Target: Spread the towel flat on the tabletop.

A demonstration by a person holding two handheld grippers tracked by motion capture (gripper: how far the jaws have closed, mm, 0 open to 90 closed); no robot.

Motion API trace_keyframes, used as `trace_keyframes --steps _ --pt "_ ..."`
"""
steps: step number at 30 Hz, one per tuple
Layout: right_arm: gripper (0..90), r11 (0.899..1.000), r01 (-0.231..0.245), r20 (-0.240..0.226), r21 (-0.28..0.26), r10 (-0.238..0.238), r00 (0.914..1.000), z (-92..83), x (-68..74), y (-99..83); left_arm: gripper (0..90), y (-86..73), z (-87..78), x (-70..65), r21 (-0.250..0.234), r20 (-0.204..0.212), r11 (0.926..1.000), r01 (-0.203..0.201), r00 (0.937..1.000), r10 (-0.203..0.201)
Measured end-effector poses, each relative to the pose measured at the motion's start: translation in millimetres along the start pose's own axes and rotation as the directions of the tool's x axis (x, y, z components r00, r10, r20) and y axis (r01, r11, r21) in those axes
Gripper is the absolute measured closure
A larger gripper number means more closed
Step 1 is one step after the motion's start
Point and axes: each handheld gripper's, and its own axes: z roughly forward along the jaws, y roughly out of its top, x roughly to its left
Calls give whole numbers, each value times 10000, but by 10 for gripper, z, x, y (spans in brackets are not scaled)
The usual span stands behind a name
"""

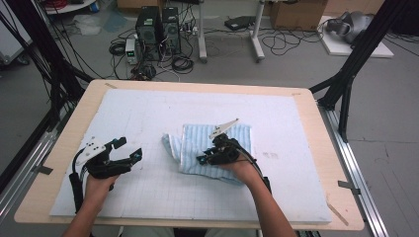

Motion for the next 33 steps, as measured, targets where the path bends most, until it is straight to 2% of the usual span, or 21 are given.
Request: trace_keyframes --steps 1,4,6,8,9,11,12,13,15,16,17,21,23,26,27,28,30,33 --pt "732 10000 55 -166 21 -55 9998 7 23 7 195 1 -4 1 11 -20 10000 10 10000 -10" --pt "711 9997 -163 -552 181 173 9983 40 31 4 195 4 -10 9 -6 -22 10000 -10 10000 10" --pt "634 9996 -244 -496 141 251 9985 47 5 -6 195 3 -11 13 -7 -50 10000 14 10000 -14" --pt "484 9975 -558 -422 -436 540 9976 2 -49 -6 195 1 -10 16 -18 -47 10000 24 10000 -24" --pt "447 9927 -714 -280 -972 690 9972 -45 -91 -3 195 1 -9 15 -35 -47 10000 44 10000 -44" --pt "395 9701 -1061 -127 -2181 1059 9943 -161 -173 8 196 0 -8 14 -20 -48 10000 33 10000 -33" --pt "387 9580 -1207 84 -2600 1272 9918 -202 -213 15 195 -1 -5 13 -13 -49 10000 32 10000 -33" --pt "399 9575 -1206 524 -2619 1389 9889 -219 -244 25 195 -3 0 13 6 -28 10000 22 10000 -22" --pt "413 9805 -936 1879 -1730 1262 9740 -154 -298 43 195 -4 9 12 -6 -5 10000 47 10000 -47" --pt "426 9882 -748 2281 -1335 1041 9680 -91 -319 42 195 -5 13 9 -33 -9 10000 76 10000 -76" --pt "427 9921 -723 2486 -1027 959 9639 -24 -334 42 195 -6 15 8 -27 1 10000 74 10000 -74" --pt "434 9990 -452 2757 -43 447 9602 247 -339 60 195 -6 13 10 9 -9 10000 60 10000 -60" --pt "496 9983 -492 2845 319 381 9579 349 -350 59 195 -5 6 12 32 -37 10000 39 10000 -38" --pt "655 9989 -33 3309 477 -126 9436 369 -338 59 195 -6 1 19 59 -36 10000 9 10000 -9" --pt "758 9990 9 3339 451 -159 9425 357 -345 53 195 -7 2 20 81 -37 10000 13 10000 -12" --pt "841 9990 -2 3248 450 -144 9457 353 -341 51 195 -8 5 19 77 -39 10000 27 10000 -26" --pt "868 9974 343 3291 636 -535 9428 361 -330 66 195 -9 7 15 102 -21 9999 37 10000 -37" --pt "872 9985 153 3407 517 -321 9396 330 -391 104 195 -13 16 8 189 -16 9998 -10 10000 10"
